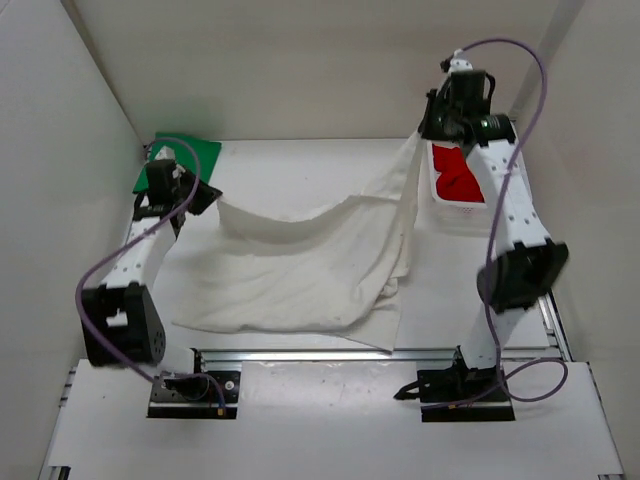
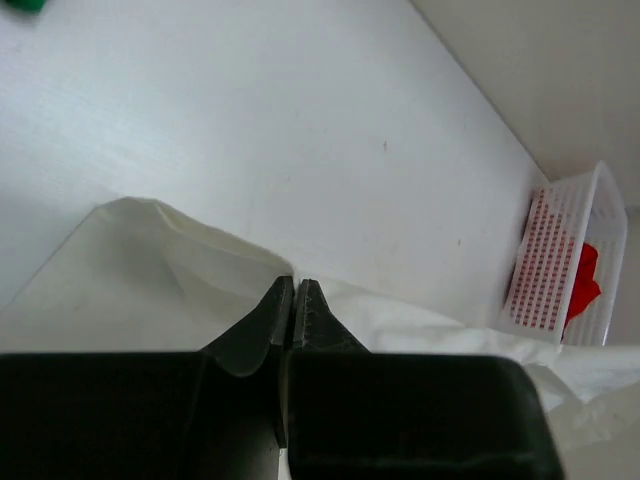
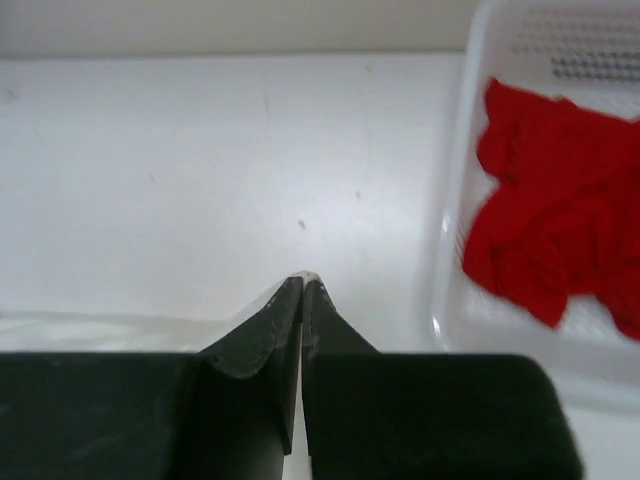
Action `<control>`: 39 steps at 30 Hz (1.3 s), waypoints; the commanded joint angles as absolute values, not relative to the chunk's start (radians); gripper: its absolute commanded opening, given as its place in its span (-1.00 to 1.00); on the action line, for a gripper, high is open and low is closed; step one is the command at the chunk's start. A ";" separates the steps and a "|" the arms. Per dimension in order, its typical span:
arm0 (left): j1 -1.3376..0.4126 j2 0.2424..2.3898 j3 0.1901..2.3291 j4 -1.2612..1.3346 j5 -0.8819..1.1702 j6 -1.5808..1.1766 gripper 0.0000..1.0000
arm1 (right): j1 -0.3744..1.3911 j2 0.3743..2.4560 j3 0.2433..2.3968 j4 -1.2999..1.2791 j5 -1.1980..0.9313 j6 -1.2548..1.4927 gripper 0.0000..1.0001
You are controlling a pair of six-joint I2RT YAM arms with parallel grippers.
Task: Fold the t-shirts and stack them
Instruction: Flatten out the tshirt
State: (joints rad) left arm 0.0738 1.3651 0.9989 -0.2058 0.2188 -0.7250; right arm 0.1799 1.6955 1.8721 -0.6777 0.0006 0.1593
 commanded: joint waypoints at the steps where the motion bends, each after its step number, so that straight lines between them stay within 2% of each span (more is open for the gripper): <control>1: 0.029 1.497 1.304 -0.155 0.158 -0.724 -1.00 | 0.117 1.994 2.456 -0.768 -0.209 0.222 -1.00; 2: 0.026 1.559 1.454 -0.169 0.155 -0.727 -1.00 | 0.114 2.041 2.597 -0.761 -0.209 0.265 -1.00; 5: 0.035 1.655 1.748 -0.210 0.189 -0.762 -1.00 | 0.008 1.903 2.438 -0.448 -0.301 0.395 -1.00; 8: 0.074 1.699 1.975 -0.215 0.199 -0.801 -1.00 | -0.049 1.916 2.592 -0.309 -0.316 0.449 -1.00; 10: 0.118 1.715 2.072 -0.224 0.193 -0.805 -1.00 | -0.113 1.834 2.532 -0.183 -0.359 0.498 -1.00; 17: 0.201 1.690 2.040 -0.163 0.196 -0.818 -1.00 | -0.111 1.792 2.468 -0.250 -0.364 0.410 -1.00; 22: 0.218 1.606 1.844 -0.126 0.180 -0.775 -1.00 | -0.078 1.721 2.265 -0.405 -0.292 0.331 -1.00; 25: 0.184 1.496 1.651 -0.112 0.132 -0.709 -1.00 | -0.006 1.536 1.877 -0.356 -0.111 0.264 -1.00; 27: 0.150 1.358 1.387 -0.089 0.025 -0.661 -1.00 | 0.054 1.377 1.513 -0.302 -0.042 0.288 -1.00; 31: 0.120 1.168 0.962 -0.018 -0.044 -0.652 -1.00 | 0.092 1.180 1.047 -0.272 0.050 0.396 -1.00; 33: 0.133 1.086 0.739 -0.020 -0.002 -0.669 -1.00 | 0.074 1.105 0.837 -0.302 0.022 0.455 -1.00; 34: 0.152 1.053 0.692 -0.026 0.009 -0.678 -1.00 | 0.063 1.082 0.743 -0.310 -0.041 0.466 -1.00; 37: 0.251 0.968 0.478 -0.063 0.147 -0.695 -1.00 | -0.033 0.958 0.594 -0.340 -0.200 0.506 -1.00; 39: 0.348 0.908 0.404 -0.118 0.228 -0.680 -1.00 | -0.038 0.892 0.553 -0.414 -0.268 0.508 -1.00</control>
